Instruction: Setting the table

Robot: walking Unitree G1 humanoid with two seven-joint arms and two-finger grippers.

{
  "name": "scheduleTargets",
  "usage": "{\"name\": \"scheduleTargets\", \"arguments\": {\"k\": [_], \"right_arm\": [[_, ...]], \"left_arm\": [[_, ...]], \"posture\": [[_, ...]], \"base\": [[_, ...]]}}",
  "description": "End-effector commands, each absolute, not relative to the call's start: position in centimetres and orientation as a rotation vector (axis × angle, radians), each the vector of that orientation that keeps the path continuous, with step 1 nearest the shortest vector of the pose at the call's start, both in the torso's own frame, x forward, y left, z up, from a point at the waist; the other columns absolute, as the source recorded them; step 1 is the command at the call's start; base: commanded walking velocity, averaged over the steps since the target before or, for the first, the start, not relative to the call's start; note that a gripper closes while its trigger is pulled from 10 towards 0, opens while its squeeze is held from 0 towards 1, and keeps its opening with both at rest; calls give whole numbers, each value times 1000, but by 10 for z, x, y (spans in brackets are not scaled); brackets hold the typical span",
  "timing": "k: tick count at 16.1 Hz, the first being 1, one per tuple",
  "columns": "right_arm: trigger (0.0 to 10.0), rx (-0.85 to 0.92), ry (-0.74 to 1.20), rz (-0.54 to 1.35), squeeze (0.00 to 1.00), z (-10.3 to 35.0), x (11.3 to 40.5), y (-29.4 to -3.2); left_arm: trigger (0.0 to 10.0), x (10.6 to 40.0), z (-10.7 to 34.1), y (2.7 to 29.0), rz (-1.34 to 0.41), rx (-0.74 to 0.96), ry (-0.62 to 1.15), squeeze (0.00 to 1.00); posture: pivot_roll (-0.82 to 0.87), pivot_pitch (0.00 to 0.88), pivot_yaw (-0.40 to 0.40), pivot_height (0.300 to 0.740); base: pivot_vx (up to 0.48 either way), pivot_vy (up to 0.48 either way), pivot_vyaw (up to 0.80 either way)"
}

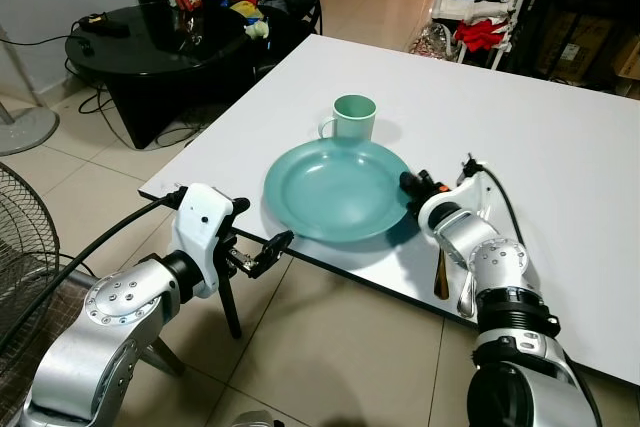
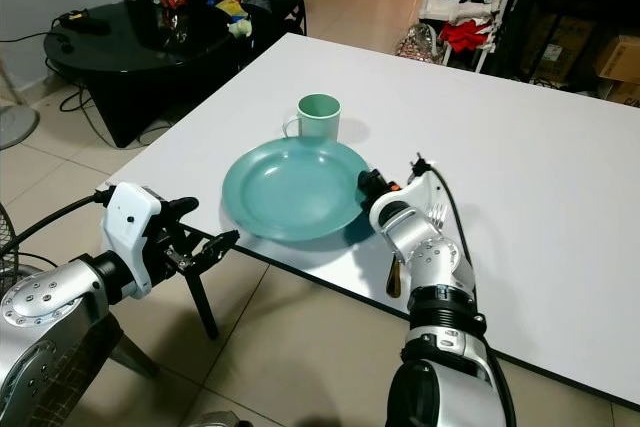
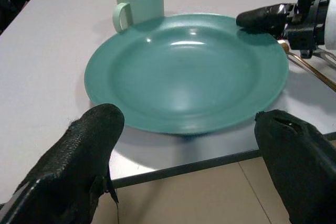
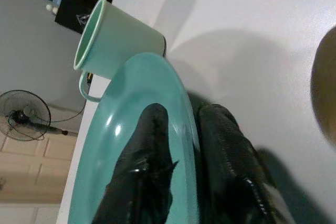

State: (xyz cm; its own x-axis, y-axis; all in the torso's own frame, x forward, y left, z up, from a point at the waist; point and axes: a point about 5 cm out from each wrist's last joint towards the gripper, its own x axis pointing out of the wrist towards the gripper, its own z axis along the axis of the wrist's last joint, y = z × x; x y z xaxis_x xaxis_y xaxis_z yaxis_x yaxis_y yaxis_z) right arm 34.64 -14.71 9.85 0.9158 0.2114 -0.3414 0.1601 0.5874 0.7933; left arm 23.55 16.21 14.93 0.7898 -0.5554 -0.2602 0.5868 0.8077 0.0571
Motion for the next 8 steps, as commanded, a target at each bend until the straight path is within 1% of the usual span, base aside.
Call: {"name": "scheduleTargets", "arguments": {"k": [1,3,6,8], "right_arm": [[10000,918,417,61,1000,101,348,-145],[10000,852,402,51,1000,102,349,-147],[10000,804,390,24,1000,103,350,-153],[10000,714,345,-25,1000,108,351,-167]], "left_arm": [[10000,236,154,161,-619,161,216,0],[10000,237,154,161,-618,165,213,0],[10000,236,153,160,-618,166,212,0],[10000,236,153,160,-619,169,212,0]], "posture": [[144,0,23,740],[146,0,21,740],[147,0,20,740],[145,0,24,740]], "base": [[0,0,0],[0,0,0],[0,0,0],[0,0,0]]}}
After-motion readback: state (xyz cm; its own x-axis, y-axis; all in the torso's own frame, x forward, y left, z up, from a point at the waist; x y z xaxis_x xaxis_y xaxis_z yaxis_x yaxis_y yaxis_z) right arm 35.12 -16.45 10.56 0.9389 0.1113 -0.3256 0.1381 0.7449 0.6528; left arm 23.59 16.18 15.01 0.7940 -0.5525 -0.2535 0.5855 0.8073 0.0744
